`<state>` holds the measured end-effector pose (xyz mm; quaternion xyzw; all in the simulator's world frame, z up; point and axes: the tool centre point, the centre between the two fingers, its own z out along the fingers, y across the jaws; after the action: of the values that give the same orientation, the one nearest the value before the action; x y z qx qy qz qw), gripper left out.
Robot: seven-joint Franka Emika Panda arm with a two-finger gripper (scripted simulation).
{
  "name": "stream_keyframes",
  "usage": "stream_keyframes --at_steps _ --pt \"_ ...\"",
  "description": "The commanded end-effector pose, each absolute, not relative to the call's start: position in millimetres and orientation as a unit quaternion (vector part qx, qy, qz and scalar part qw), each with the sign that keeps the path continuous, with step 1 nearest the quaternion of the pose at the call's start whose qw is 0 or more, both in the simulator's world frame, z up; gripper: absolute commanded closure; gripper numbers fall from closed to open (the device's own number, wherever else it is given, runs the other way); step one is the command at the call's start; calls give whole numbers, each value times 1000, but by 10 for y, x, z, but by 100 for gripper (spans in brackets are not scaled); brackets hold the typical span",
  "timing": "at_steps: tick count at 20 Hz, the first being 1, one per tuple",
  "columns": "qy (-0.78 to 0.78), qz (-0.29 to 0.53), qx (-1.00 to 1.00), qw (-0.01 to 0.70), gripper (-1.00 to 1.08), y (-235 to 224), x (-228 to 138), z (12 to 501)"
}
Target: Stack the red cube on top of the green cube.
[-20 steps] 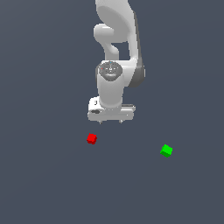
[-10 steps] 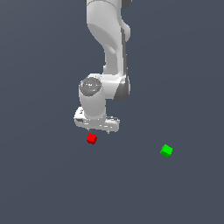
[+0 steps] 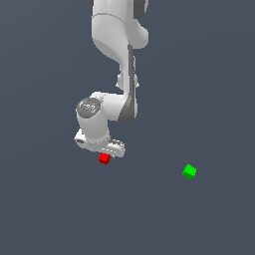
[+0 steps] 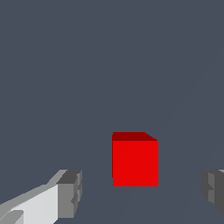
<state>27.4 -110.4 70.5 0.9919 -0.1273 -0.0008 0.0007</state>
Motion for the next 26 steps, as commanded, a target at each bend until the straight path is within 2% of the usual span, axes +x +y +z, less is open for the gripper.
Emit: stream_keyframes --at_steps 1,19,20,26 --pt "-127 -1 992 1 -92 -1104 274 705" --pt "-129 0 992 0 -92 -1113 283 199" --pt "-129 0 992 0 108 -1113 283 199" --pt "-129 0 992 0 108 -1113 283 199"
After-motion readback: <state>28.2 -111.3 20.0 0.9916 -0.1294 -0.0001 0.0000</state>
